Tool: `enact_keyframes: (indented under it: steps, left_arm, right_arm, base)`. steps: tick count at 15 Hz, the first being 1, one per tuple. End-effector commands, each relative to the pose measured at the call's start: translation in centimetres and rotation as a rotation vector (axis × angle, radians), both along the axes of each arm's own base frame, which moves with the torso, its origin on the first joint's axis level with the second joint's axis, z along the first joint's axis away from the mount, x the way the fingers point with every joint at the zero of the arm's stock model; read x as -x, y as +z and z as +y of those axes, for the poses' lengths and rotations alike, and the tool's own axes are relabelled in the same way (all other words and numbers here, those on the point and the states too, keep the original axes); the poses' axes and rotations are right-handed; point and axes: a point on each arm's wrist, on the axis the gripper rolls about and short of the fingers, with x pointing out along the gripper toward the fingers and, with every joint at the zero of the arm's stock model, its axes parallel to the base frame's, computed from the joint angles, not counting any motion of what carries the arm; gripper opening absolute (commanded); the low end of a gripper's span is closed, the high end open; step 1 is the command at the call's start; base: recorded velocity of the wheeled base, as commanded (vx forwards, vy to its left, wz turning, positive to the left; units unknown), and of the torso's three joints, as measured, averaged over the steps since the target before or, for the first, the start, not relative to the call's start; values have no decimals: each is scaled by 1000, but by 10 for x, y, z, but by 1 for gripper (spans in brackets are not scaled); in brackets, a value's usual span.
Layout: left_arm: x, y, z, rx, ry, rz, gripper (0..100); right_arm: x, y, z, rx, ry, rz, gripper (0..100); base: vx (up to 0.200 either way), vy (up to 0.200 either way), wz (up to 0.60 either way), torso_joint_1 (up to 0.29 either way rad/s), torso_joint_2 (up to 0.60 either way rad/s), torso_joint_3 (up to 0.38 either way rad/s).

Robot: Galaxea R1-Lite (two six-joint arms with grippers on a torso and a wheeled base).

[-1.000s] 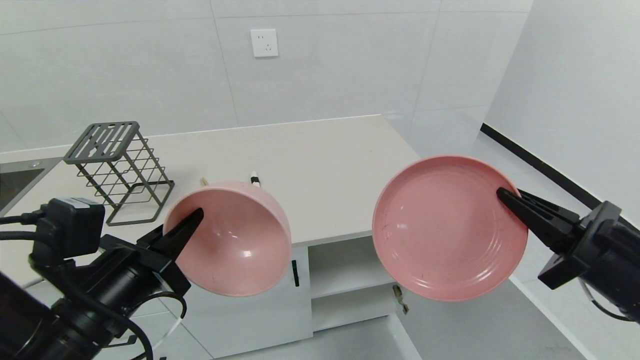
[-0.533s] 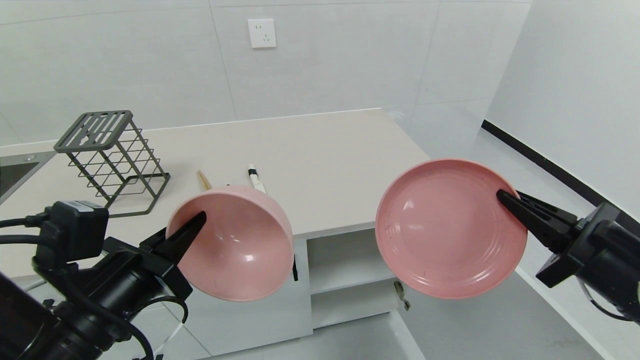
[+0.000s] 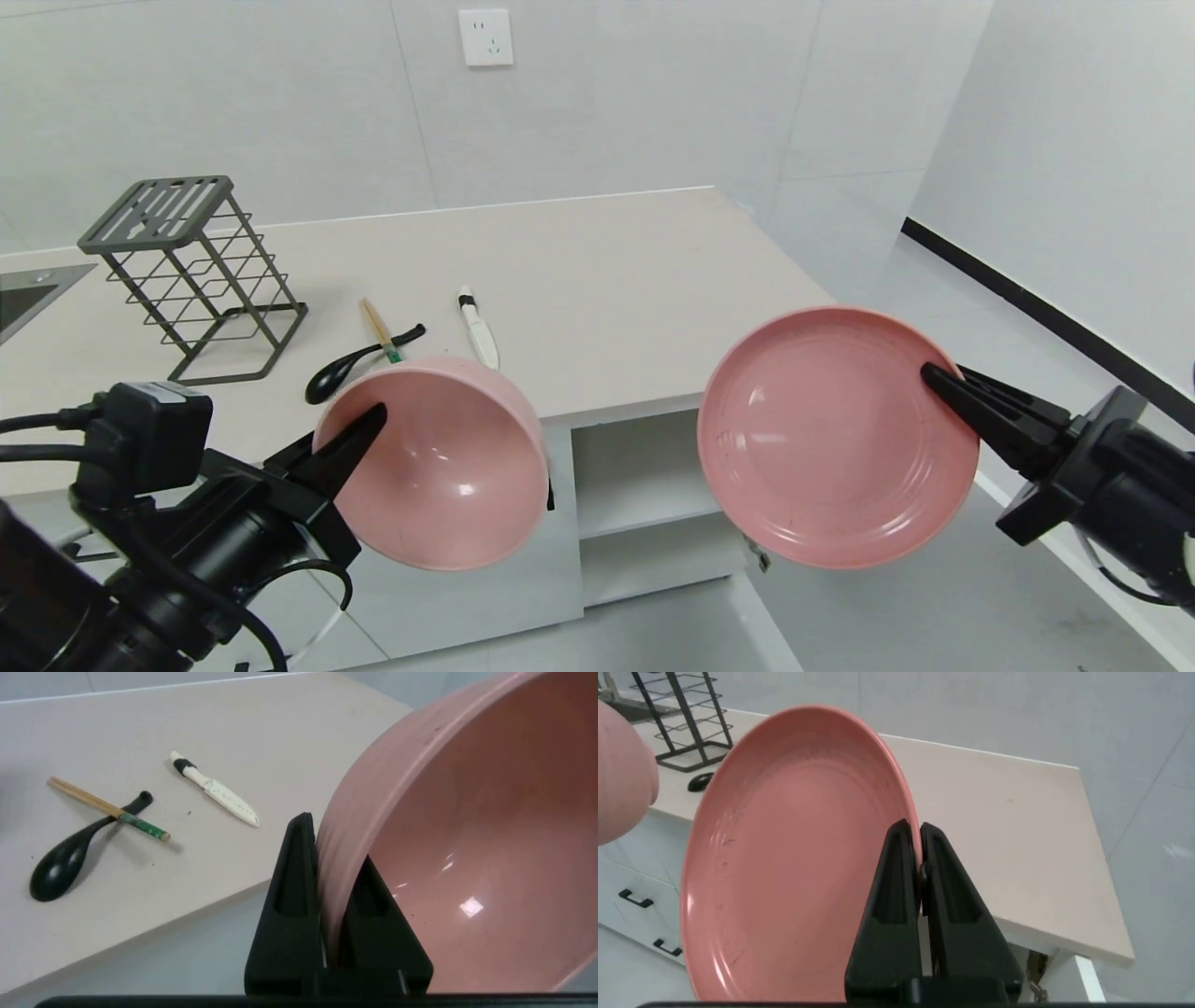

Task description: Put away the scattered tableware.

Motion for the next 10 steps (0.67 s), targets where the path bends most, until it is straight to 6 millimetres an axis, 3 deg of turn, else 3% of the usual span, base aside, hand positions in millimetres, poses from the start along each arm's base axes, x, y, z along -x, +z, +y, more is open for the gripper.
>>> enact_keyframes:
  steps: [1,10]
  left_arm:
    - [-1,-1,0,-3,0,6,0]
    - [-1,-3,0,-9,0,11,0]
  right_arm:
    - [0,0,0,1,1,0,0]
    - [0,-1,1,4,4,0,0]
  base:
    - [0,0,0,-232,461,212]
    - [0,0,0,-168,337,157]
